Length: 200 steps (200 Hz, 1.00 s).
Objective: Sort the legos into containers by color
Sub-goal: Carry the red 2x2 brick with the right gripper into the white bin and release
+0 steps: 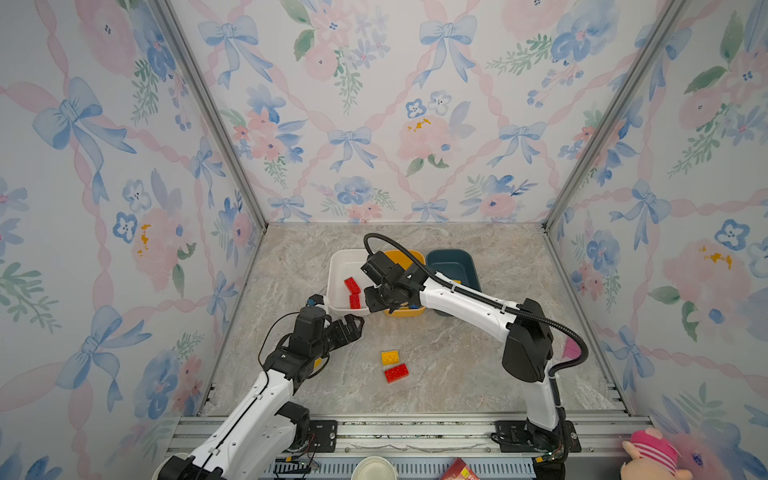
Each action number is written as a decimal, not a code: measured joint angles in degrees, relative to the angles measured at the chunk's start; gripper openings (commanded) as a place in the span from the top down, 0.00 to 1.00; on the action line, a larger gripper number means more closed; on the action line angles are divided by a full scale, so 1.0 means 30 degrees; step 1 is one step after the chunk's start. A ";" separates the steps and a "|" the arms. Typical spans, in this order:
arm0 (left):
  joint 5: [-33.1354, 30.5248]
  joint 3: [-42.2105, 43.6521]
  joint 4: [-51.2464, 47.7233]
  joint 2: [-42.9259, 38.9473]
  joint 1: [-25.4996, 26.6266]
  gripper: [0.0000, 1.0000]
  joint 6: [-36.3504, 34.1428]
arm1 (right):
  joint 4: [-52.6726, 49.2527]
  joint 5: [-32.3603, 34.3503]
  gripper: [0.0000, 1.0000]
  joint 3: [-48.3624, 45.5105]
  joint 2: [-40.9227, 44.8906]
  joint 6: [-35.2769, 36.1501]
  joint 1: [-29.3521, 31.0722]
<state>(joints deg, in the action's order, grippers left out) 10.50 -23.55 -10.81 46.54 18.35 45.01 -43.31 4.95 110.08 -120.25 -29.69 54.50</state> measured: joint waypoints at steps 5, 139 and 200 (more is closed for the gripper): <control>0.0000 0.0036 0.0000 -0.0007 -0.0007 0.02 0.0000 | 0.0036 -0.0131 0.60 0.0321 -0.0350 0.0095 -0.0051; -0.0073 0.0080 -0.0022 -0.0248 -0.0124 0.02 -0.0131 | -0.1020 -0.1027 0.30 0.6557 -0.5763 0.1173 -0.0772; -0.0896 -0.0007 -0.1202 -0.0248 -0.0124 0.02 -0.0131 | -0.0831 -0.1144 0.26 0.6215 -0.5479 0.1217 -0.0903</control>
<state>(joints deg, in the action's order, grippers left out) 7.81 -23.57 -14.41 45.80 17.98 44.62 -45.80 1.52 128.73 -136.68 -26.04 51.79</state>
